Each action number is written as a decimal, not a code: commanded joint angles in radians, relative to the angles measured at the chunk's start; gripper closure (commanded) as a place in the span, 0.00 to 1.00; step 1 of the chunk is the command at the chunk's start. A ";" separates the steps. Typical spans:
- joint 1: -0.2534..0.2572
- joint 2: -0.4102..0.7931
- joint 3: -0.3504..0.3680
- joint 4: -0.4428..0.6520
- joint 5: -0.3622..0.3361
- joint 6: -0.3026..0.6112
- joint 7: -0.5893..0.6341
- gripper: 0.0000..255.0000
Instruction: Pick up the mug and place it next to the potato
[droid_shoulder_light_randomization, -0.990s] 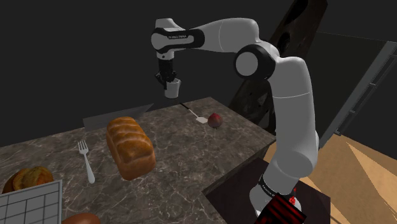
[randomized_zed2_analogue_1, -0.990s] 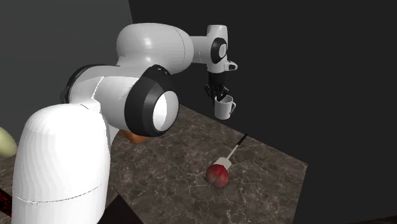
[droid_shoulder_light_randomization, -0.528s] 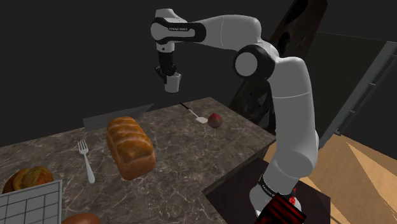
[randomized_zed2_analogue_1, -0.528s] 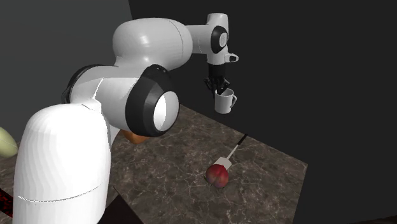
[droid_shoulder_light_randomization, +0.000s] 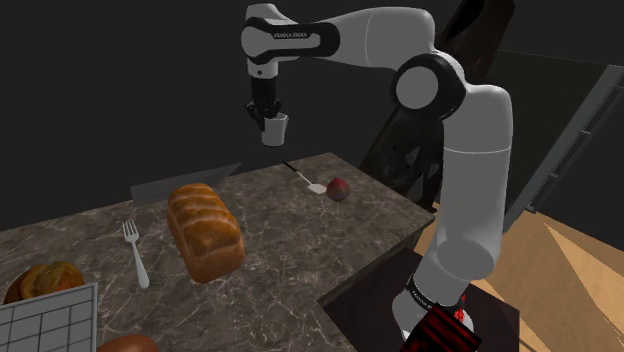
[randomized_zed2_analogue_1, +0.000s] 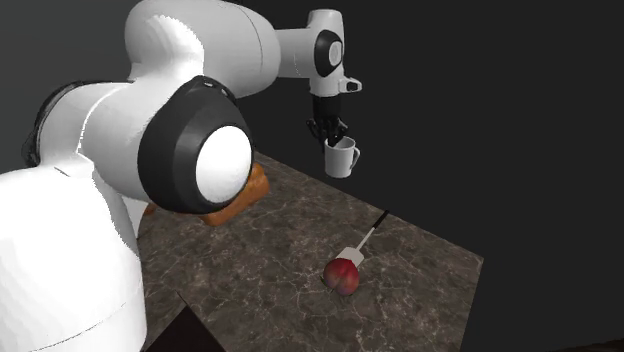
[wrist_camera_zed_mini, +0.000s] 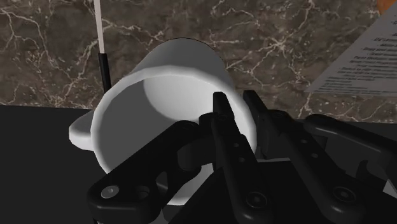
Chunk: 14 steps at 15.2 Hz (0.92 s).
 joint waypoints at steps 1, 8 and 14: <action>0.020 -0.085 0.009 -0.122 -0.005 0.036 0.030 1.00; 0.078 -0.322 0.051 -0.431 -0.009 0.102 0.135 1.00; 0.125 -0.495 0.102 -0.628 0.006 0.120 0.230 1.00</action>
